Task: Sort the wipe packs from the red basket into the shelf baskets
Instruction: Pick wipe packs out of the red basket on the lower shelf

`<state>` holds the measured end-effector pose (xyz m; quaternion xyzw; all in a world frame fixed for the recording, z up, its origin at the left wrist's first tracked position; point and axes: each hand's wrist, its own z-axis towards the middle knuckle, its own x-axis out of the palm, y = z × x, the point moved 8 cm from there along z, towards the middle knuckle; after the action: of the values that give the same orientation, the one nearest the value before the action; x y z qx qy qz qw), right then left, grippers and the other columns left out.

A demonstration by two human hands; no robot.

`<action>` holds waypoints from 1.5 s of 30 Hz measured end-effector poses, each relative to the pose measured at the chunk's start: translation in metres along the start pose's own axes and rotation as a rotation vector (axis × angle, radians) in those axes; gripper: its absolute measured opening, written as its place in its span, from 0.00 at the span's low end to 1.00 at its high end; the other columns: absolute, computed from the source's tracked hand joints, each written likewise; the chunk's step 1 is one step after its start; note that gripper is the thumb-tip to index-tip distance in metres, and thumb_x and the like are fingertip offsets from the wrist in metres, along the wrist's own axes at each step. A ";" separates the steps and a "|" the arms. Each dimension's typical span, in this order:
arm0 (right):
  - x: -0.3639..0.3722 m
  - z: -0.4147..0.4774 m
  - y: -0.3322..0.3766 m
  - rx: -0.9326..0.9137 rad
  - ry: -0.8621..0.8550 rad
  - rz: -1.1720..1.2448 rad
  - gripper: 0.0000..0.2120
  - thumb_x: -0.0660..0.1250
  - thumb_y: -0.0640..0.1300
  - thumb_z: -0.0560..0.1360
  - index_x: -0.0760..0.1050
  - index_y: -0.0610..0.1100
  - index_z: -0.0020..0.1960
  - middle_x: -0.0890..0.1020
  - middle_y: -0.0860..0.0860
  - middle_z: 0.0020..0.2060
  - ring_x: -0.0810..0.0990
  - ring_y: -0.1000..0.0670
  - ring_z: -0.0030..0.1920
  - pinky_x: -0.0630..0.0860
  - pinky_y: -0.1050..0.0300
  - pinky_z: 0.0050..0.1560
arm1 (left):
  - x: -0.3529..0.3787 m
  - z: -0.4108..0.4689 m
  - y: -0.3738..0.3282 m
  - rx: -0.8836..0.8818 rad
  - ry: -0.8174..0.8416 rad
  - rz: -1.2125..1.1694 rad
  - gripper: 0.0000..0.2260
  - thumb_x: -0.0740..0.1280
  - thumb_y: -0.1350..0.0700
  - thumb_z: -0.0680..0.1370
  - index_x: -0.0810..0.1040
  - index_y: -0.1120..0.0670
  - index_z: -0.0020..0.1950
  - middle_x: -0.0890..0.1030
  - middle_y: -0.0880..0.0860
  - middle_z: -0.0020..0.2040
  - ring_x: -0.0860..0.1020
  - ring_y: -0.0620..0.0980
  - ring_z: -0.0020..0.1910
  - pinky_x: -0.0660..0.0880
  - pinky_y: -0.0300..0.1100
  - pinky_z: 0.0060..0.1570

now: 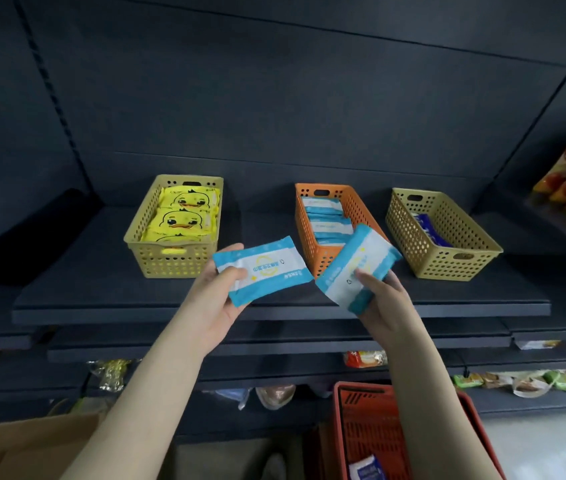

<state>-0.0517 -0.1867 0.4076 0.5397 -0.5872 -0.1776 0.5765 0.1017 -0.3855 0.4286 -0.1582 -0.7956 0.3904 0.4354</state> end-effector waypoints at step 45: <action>0.001 0.232 0.050 -0.001 0.173 -1.767 0.24 0.74 0.48 0.71 0.74 0.49 0.65 0.66 0.51 0.64 0.68 0.48 0.65 0.73 0.51 0.63 | 0.046 0.310 -0.001 0.003 -0.191 0.101 0.10 0.64 0.50 0.80 0.78 0.53 0.56 0.85 0.53 0.52 0.84 0.51 0.51 0.81 0.48 0.49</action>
<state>-0.2749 -0.2661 0.3867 0.8072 0.0896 -0.5164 0.2715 -0.1773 -0.5089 0.3578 -0.1593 -0.8240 0.4262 0.3376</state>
